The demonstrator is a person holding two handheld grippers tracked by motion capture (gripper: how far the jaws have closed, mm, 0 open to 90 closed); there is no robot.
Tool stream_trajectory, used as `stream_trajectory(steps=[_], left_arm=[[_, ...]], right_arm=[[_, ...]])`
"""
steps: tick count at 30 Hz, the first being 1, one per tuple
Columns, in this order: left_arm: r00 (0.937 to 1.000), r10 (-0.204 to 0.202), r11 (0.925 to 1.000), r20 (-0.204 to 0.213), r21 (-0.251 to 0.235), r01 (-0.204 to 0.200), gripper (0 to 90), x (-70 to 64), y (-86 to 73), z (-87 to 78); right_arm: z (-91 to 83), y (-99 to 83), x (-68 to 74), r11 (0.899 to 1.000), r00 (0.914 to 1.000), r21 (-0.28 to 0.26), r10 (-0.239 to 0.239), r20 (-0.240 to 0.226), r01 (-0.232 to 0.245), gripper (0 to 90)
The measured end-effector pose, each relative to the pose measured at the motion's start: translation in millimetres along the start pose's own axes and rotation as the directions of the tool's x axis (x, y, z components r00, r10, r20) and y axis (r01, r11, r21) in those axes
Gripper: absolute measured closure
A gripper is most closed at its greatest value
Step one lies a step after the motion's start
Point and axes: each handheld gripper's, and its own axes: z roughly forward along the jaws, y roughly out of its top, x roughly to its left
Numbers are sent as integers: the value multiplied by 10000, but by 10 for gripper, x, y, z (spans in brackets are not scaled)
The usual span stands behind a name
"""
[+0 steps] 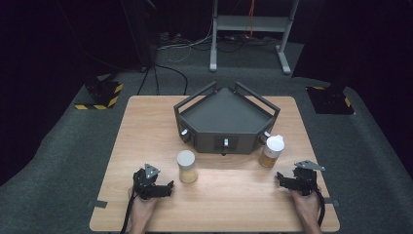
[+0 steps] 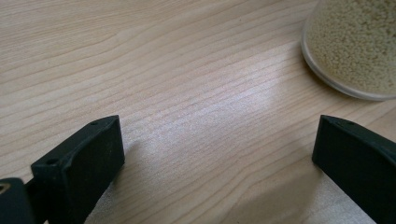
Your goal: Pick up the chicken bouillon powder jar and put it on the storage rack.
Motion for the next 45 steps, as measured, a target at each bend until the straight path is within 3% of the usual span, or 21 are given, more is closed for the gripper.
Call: stream_trajectory(steps=[13, 21, 34, 45], left_arm=[[9998, 176, 9998, 116, 68, -177, 4, 17, 9, -2], [9978, 463, 9989, 485, 94, -468, 3, 71, -18, -42], [9855, 1192, 9928, 1204, -6, -1200, 3, 55, -15, -109], [9792, 1298, 9915, 1558, -226, -1279, 5, 5, 39, -102]], right_arm=[[0, 0, 1, 10000, 10000, 0, 9, 3, -9, 95], [2, 3, 8, 10000, 10000, 4, 28, 28, -28, 94], [2, 2, 9, 10000, 10000, 3, 28, 32, -28, 94], [2, 3, 9, 10000, 10000, 4, 34, 32, -34, 94]])
